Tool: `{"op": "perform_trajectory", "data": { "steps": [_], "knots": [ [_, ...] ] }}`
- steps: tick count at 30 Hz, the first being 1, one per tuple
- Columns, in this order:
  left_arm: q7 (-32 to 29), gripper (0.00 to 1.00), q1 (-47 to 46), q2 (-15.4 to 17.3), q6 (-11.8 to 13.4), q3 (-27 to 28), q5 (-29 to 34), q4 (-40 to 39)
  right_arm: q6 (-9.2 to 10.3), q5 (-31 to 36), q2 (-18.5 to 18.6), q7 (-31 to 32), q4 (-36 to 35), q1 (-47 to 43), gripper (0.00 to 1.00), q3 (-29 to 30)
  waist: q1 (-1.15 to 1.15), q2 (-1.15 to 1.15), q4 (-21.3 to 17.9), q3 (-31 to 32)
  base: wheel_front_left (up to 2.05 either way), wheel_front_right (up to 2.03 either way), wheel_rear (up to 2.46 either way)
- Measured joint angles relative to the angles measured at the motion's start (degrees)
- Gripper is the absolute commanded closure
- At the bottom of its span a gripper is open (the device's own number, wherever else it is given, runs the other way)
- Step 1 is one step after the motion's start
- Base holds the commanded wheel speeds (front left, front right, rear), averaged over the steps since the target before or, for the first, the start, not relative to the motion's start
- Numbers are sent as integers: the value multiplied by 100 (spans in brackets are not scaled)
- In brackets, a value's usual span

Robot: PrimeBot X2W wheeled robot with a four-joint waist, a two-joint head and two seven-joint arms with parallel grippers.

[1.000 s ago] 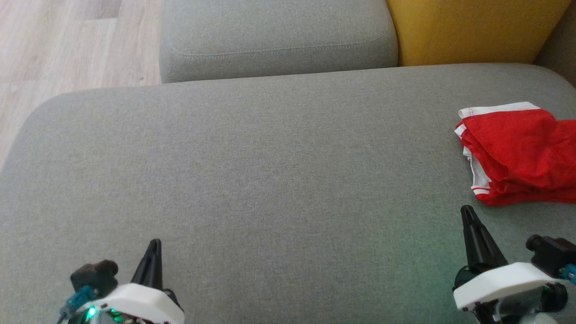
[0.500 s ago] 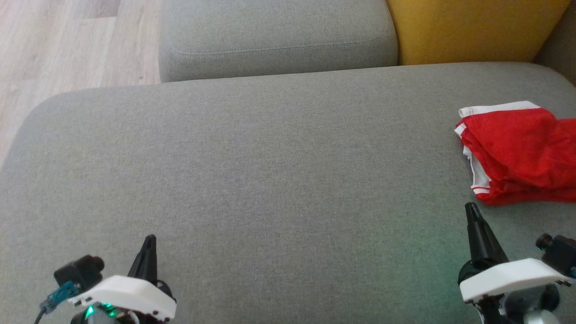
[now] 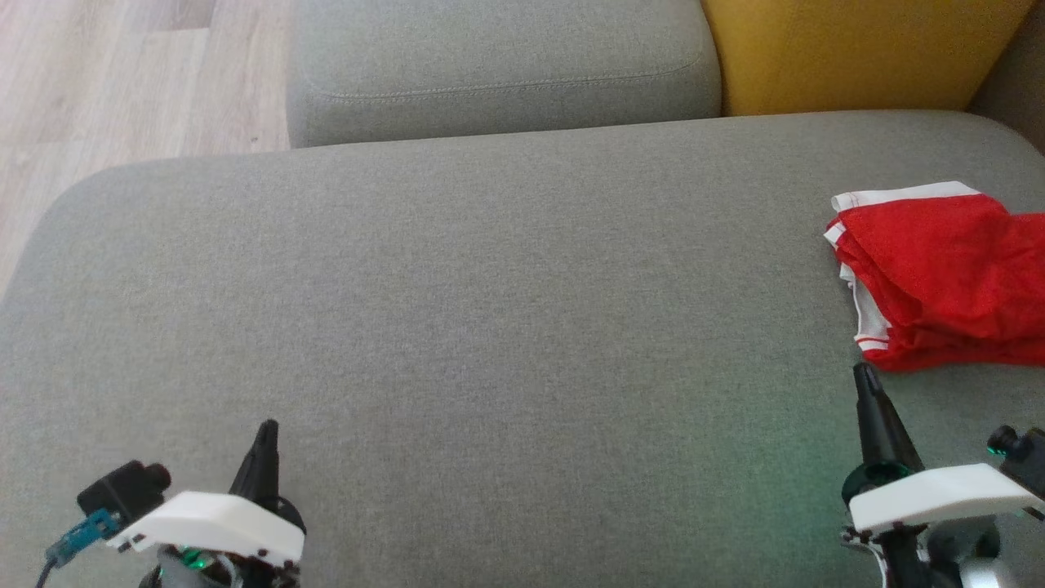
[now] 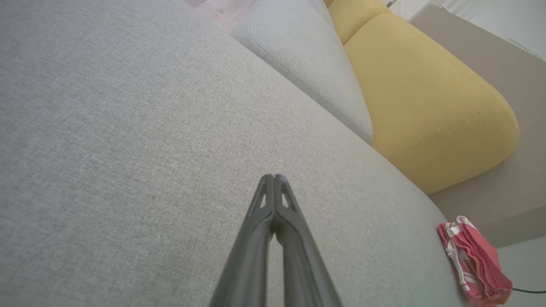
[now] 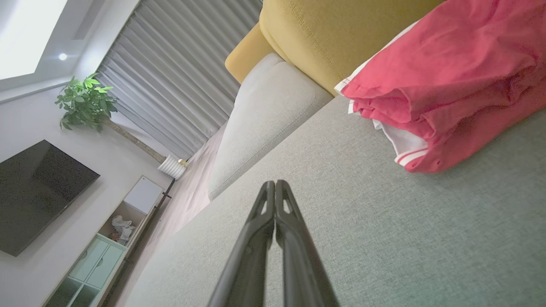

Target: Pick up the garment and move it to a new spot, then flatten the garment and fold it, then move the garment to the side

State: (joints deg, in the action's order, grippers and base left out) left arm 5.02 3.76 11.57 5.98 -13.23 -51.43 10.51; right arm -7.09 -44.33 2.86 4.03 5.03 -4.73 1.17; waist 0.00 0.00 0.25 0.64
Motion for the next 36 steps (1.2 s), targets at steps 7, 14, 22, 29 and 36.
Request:
{"op": "perform_trajectory", "data": {
  "steps": [7,14,22,29,36],
  "knots": [
    [-101,100,-83,-83,-123,149,-405,43,0,-478,11,0,103,90,100,44,0,0,-2,-8,0,0,0],
    [-199,100,-97,-129,-246,313,-799,88,0,-937,14,0,207,107,100,82,0,0,-5,-16,0,0,0],
    [-302,100,-208,-235,-404,492,-1249,133,0,-1482,19,0,316,221,100,116,0,0,-8,-25,0,0,0],
    [-409,100,-250,-309,-520,671,-1706,215,0,-2008,23,1,436,324,100,158,0,0,-10,-34,0,0,0],
    [-509,100,-318,-413,-657,826,-2098,264,0,-2479,26,1,533,341,100,203,0,0,-13,-42,0,0,0]
  ]
}}
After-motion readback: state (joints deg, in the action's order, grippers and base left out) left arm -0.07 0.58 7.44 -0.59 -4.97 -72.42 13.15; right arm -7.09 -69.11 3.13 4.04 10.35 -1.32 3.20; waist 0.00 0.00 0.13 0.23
